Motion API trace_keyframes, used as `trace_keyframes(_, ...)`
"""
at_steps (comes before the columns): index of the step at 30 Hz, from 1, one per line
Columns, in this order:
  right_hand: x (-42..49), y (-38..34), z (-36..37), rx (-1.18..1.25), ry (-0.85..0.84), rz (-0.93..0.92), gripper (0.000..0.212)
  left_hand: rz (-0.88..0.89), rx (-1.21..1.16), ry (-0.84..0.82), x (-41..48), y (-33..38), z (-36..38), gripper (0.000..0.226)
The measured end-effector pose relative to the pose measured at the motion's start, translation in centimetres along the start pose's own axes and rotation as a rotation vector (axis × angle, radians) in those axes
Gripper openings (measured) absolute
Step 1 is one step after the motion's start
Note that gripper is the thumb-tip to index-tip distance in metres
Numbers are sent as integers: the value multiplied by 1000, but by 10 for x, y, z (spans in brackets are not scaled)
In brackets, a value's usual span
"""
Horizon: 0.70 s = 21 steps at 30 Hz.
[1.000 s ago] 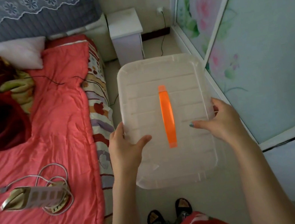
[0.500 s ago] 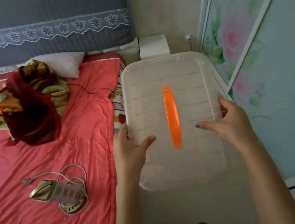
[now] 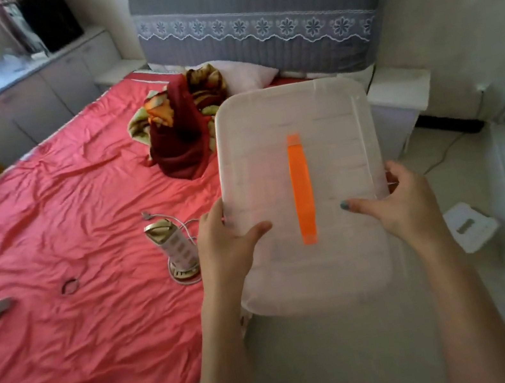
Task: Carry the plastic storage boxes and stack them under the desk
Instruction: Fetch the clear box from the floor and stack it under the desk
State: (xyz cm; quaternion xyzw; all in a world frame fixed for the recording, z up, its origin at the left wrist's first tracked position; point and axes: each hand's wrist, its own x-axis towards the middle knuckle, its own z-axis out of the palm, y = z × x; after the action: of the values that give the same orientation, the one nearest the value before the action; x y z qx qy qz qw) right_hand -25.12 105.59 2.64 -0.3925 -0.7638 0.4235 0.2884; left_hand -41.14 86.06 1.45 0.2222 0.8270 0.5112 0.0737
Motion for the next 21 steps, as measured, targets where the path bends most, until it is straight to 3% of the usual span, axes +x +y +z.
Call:
trace_keyframes(6, -18, -5, 28, 68, -184, -131, 73, -99, 15, 206, -56, -18, -31, 62)
trace_keyframes(16, -70, -47, 103, 201, -610, -287, 64, -271, 90, 557, -164, -41, -106, 65)
trace_keyframes(21, -119, -77, 137, 248, -768, -386, 63, -373, 83, 701, -217, -52, -147, 79)
